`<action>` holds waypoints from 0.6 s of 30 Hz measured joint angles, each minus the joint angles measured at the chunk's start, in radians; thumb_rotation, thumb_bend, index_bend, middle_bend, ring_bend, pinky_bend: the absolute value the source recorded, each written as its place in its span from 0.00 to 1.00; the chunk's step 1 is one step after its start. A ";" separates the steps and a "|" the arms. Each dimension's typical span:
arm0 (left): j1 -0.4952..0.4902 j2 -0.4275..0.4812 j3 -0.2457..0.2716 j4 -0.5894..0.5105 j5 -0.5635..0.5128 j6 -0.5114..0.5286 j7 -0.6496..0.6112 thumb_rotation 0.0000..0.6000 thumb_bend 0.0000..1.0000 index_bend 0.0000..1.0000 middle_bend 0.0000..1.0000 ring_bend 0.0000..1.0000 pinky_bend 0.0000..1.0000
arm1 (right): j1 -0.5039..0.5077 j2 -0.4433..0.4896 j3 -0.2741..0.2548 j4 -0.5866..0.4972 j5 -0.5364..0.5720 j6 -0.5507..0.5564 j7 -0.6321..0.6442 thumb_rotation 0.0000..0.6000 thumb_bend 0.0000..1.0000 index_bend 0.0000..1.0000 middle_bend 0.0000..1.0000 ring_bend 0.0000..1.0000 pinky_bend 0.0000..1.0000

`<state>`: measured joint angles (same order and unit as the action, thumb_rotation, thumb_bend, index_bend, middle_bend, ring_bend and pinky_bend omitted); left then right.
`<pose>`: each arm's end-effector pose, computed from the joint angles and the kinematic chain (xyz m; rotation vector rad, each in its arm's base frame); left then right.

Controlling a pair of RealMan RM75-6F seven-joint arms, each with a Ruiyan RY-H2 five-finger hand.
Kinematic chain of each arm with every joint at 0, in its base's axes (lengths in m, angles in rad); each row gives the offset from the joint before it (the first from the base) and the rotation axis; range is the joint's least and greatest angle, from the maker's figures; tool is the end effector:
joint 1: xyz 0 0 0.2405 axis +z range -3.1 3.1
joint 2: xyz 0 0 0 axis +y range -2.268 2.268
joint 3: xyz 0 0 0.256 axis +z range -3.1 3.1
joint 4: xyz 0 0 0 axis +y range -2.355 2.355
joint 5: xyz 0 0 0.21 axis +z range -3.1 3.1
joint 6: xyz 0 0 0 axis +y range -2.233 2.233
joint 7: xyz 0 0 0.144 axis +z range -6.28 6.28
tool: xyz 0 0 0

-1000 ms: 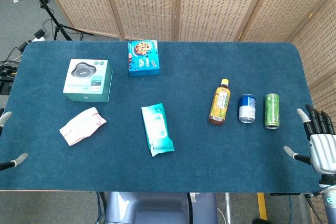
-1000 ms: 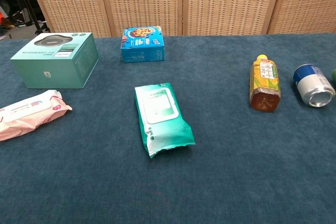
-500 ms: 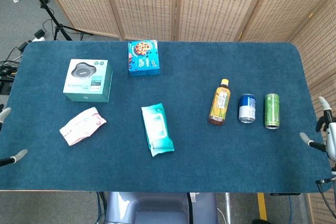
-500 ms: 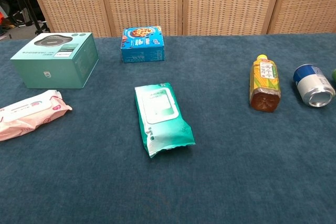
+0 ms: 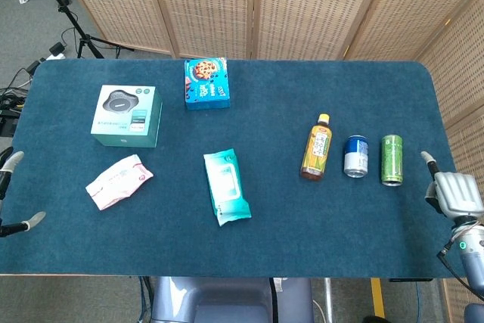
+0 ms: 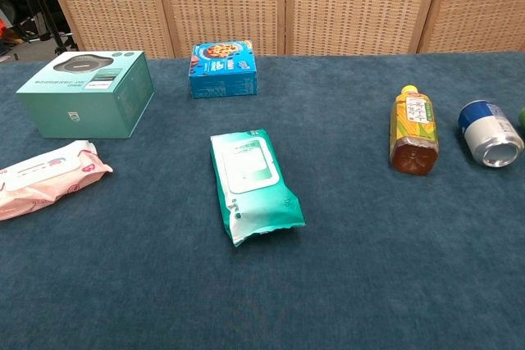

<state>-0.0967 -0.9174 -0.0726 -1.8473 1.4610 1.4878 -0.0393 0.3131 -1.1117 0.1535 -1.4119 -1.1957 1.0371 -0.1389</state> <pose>-0.2763 0.1856 0.2042 -1.3350 -0.9463 -0.9772 -0.3530 -0.2779 0.1681 1.4508 -0.9176 0.5304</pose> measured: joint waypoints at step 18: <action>-0.009 -0.013 -0.001 -0.001 -0.025 -0.023 0.037 1.00 0.00 0.00 0.00 0.00 0.00 | 0.047 -0.105 -0.049 0.072 0.052 -0.068 -0.097 1.00 1.00 0.02 0.95 0.99 1.00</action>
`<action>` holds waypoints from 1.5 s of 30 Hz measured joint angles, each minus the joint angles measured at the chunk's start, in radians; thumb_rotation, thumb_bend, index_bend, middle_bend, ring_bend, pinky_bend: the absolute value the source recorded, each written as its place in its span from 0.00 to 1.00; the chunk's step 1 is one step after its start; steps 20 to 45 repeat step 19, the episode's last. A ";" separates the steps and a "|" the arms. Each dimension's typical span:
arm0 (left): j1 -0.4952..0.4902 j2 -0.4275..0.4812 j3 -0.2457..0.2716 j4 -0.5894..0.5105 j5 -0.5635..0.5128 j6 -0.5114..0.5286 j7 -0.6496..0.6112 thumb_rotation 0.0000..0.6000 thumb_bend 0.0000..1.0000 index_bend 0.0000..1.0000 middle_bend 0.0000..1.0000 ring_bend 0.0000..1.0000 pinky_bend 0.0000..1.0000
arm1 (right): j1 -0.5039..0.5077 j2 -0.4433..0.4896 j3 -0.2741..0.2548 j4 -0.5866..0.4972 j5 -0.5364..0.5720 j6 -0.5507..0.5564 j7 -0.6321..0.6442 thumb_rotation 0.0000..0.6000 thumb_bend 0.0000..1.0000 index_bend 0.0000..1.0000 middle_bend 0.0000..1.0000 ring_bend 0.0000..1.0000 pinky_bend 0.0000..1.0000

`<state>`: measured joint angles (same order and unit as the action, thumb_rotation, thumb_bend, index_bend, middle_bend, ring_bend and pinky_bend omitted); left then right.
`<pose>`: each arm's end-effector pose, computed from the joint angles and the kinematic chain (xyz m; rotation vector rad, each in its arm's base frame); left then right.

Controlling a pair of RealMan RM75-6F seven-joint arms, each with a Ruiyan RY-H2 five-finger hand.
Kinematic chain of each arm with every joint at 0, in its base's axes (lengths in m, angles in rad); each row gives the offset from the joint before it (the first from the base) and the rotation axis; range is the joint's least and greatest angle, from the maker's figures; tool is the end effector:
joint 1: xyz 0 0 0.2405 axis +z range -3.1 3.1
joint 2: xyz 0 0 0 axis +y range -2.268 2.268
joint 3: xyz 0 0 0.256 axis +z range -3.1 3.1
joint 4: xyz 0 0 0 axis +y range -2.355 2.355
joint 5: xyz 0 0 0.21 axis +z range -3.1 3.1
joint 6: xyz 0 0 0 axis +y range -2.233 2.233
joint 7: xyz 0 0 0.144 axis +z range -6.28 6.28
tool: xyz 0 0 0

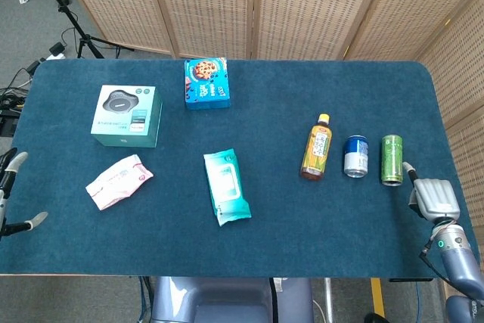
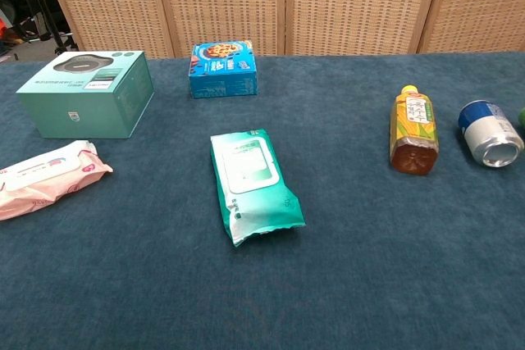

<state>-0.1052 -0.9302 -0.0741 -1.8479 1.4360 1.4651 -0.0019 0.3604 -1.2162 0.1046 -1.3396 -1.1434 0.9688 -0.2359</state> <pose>-0.2784 0.1882 0.1988 -1.3403 -0.9510 -0.9398 -0.3618 -0.2815 0.1256 1.5312 -0.9439 0.4186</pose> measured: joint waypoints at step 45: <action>0.005 0.002 0.003 0.005 -0.003 0.000 -0.007 1.00 0.00 0.00 0.00 0.00 0.00 | 0.018 -0.054 -0.035 0.046 -0.001 -0.015 -0.075 1.00 1.00 0.04 0.95 0.99 1.00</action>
